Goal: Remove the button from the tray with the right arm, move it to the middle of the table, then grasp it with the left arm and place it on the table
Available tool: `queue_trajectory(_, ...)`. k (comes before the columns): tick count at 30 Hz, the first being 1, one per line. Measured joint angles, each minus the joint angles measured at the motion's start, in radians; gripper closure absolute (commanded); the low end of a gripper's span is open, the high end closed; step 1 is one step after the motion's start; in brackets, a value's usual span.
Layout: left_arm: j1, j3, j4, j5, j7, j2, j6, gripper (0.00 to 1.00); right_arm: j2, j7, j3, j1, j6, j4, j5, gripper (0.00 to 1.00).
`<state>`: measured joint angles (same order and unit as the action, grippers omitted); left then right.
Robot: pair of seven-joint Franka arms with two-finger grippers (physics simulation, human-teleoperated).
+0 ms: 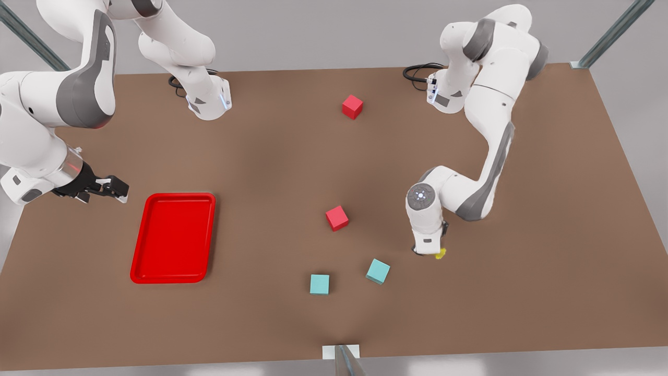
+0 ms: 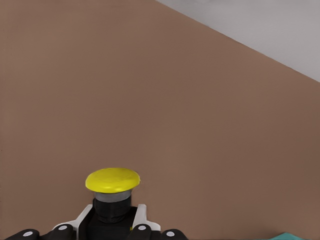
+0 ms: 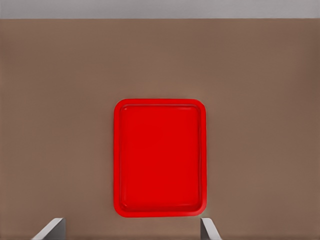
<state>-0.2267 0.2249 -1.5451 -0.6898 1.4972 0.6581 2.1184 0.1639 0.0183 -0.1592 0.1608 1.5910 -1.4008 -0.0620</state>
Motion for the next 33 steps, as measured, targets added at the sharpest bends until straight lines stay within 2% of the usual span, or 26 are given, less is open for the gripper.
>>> queue_trajectory(4, -0.156, -0.228, -0.002, -0.025, 0.191, -0.001, 0.013, 0.64, 0.001, -0.001, 0.000, 0.001, 0.000, 0.000, 0.000, 0.00)
queue_trajectory(7, -0.332, -0.417, -0.023, -0.012, 0.329, 0.023, 0.017, 0.64, 0.001, -0.001, 0.000, 0.002, 0.000, 0.000, 0.000, 0.00)
queue_trajectory(11, -0.695, -0.780, -0.050, 0.131, 0.487, 0.166, 0.014, 0.64, 0.001, -0.001, 0.001, 0.001, 0.001, 0.000, 0.000, 0.00)
queue_trajectory(14, -0.822, -0.921, -0.052, 0.248, 0.586, 0.270, 0.012, 0.64, 0.001, -0.001, 0.001, 0.000, 0.001, 0.000, 0.000, 0.00)
queue_trajectory(22, -0.936, -1.018, -0.055, 0.362, 0.784, 0.437, 0.009, 0.64, 0.002, -0.002, 0.002, 0.001, 0.001, 0.000, 0.000, 0.00)
queue_trajectory(33, -1.021, -1.068, -0.079, 0.344, 0.938, 0.519, -0.024, 0.64, 0.007, -0.002, 0.001, 0.002, 0.001, 0.000, 0.001, 0.00)
